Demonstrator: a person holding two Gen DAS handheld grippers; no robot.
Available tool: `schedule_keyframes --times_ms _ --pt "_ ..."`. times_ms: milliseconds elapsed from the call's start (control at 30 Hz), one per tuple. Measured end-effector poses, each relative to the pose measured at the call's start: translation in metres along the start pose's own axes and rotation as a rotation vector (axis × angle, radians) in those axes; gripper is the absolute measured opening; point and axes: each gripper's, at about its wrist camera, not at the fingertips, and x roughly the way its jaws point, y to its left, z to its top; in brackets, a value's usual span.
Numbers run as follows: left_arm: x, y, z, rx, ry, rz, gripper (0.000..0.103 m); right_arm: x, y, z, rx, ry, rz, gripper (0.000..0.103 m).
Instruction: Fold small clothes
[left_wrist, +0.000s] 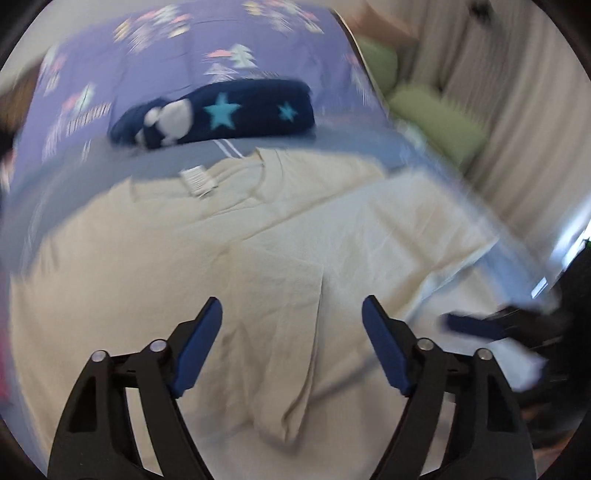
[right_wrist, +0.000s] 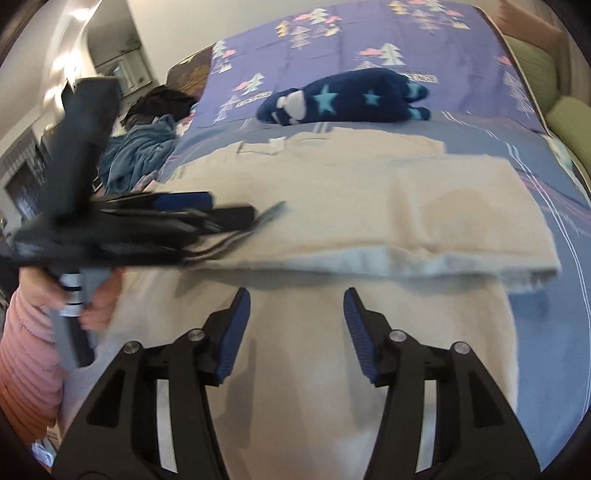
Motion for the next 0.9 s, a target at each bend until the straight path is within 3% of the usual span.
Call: schedule_keyframes --times_ms 33,100,267,333,433,500,633,667,733,767,900 --pt "0.013 -0.009 0.002 0.054 0.035 0.073 0.067 -0.001 -0.001 -0.001 0.007 -0.005 0.0 0.057" --pt "0.026 -0.011 0.004 0.085 0.06 0.153 0.066 -0.009 -0.006 -0.004 0.022 -0.026 -0.002 0.058" --pt "0.0 0.043 0.003 -0.094 -0.004 0.245 0.066 -0.018 -0.012 -0.003 0.02 -0.055 -0.013 0.063" --pt "-0.019 0.078 -0.004 -0.223 -0.047 0.205 0.066 -0.017 -0.013 -0.002 0.009 -0.053 -0.012 0.063" --pt "-0.03 0.118 -0.017 -0.408 -0.05 -0.002 0.066 -0.011 -0.007 0.002 -0.014 -0.043 -0.005 0.063" --pt "-0.025 0.12 -0.022 -0.436 -0.02 -0.073 0.066 -0.008 0.003 0.002 -0.039 -0.042 -0.005 0.063" --pt "-0.006 0.104 -0.024 -0.396 0.023 -0.041 0.066 -0.008 0.024 0.0 -0.138 -0.058 -0.036 0.063" --pt "-0.005 0.098 -0.022 -0.368 0.015 -0.033 0.062 -0.008 0.028 -0.001 -0.163 -0.06 -0.048 0.063" --pt "-0.002 0.088 -0.02 -0.35 0.02 -0.051 0.015 -0.006 0.037 -0.003 -0.222 -0.061 -0.081 0.063" --pt "0.0 0.086 -0.018 -0.353 0.031 -0.071 0.007 -0.005 0.041 -0.003 -0.25 -0.061 -0.092 0.063" --pt "-0.007 0.086 -0.009 -0.358 -0.003 -0.099 0.006 0.005 0.08 -0.004 -0.452 -0.068 -0.088 0.063"
